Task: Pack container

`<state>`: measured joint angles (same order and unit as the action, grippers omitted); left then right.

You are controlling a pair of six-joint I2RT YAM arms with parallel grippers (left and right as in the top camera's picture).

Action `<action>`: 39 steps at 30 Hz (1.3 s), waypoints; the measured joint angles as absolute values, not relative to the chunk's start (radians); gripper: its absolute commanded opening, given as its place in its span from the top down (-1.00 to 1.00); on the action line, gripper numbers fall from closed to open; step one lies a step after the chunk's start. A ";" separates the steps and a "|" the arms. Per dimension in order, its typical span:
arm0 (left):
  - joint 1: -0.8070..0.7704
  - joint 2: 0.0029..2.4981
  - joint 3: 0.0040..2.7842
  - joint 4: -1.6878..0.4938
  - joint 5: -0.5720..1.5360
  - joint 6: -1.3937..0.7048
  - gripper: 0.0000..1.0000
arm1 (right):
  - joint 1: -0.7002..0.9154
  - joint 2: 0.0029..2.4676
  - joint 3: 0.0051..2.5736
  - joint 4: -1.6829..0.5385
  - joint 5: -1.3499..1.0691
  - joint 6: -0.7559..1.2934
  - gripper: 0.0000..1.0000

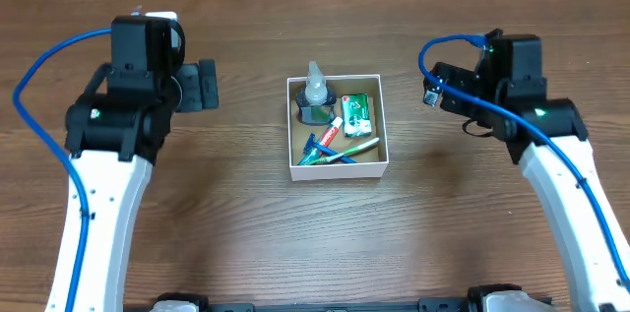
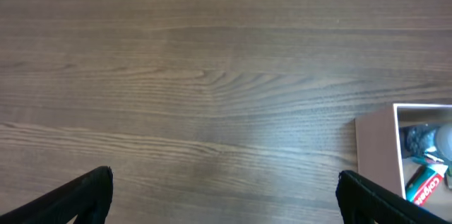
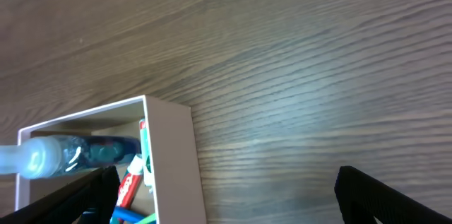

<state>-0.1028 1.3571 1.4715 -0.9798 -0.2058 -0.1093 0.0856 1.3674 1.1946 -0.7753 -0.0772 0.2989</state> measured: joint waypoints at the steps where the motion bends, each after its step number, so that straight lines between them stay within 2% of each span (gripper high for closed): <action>1: -0.103 1.335 1.464 -0.978 -0.202 -0.109 -1.00 | 0.086 1.345 1.193 -0.785 -0.069 0.297 -1.00; 5: -0.105 1.150 1.371 -0.951 -0.193 -0.109 -1.00 | 0.086 1.163 1.135 -0.774 -0.027 0.294 -1.00; 11: -0.116 0.748 1.089 -0.831 -0.129 -0.102 -1.00 | 0.086 0.796 0.857 -0.710 0.004 0.295 -1.00; 15: -0.116 0.495 0.938 -0.834 -0.111 -0.134 -1.00 | 0.086 0.533 0.667 -0.728 0.025 0.304 -1.00; 18: -0.116 0.391 0.882 -0.840 -0.104 -0.185 -1.00 | 0.086 0.431 0.613 -0.757 0.030 0.308 -1.00; 32: -0.116 0.360 0.862 -1.163 -0.097 -0.242 -1.00 | 0.086 0.406 0.599 -0.828 0.034 0.311 -1.00; 39: -0.116 0.360 0.860 -1.197 -0.097 -0.242 -1.00 | 0.086 0.406 0.599 -0.884 0.035 0.311 -1.00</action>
